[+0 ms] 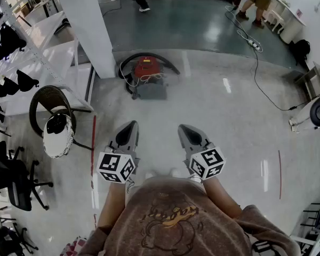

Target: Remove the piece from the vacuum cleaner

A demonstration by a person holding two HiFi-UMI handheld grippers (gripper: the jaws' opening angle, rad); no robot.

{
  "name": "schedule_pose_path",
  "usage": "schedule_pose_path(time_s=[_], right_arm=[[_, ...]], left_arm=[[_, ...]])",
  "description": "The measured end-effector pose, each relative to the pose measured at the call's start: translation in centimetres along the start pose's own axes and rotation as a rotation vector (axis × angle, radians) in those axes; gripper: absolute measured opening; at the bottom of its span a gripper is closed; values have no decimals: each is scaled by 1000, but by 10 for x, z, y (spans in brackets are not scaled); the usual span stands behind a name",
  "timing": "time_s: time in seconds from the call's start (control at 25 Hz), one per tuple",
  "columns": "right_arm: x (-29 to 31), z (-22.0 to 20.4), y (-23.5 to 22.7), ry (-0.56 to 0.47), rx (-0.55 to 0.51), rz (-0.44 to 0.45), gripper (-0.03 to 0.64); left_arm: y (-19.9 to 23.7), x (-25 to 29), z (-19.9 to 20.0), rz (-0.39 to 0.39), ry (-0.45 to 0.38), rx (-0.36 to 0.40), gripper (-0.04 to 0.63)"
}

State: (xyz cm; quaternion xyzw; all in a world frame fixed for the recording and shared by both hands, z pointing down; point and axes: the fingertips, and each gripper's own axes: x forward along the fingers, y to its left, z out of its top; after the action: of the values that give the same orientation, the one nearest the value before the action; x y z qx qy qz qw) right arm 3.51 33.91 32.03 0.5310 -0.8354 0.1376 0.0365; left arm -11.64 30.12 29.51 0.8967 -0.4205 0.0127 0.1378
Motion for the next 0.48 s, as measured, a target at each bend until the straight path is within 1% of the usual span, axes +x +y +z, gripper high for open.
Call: schedule_pose_path(time_s=[0.12,0.24,0.32,0.48], right_arm=[[4,9,2,-43,30,11,0],[11,12,5,-57,41,1,0],[16,10,7,-54,41,-15,0],[19,9,4,-62,78,-65,0]], left_arm=[[4,-2,5,-2,-6,-8,2],[13,-3,2,-17,4,4,2],[22,-4,-3,-24,5,-5,2],[38,-3,-9,-18,6,-31,2]])
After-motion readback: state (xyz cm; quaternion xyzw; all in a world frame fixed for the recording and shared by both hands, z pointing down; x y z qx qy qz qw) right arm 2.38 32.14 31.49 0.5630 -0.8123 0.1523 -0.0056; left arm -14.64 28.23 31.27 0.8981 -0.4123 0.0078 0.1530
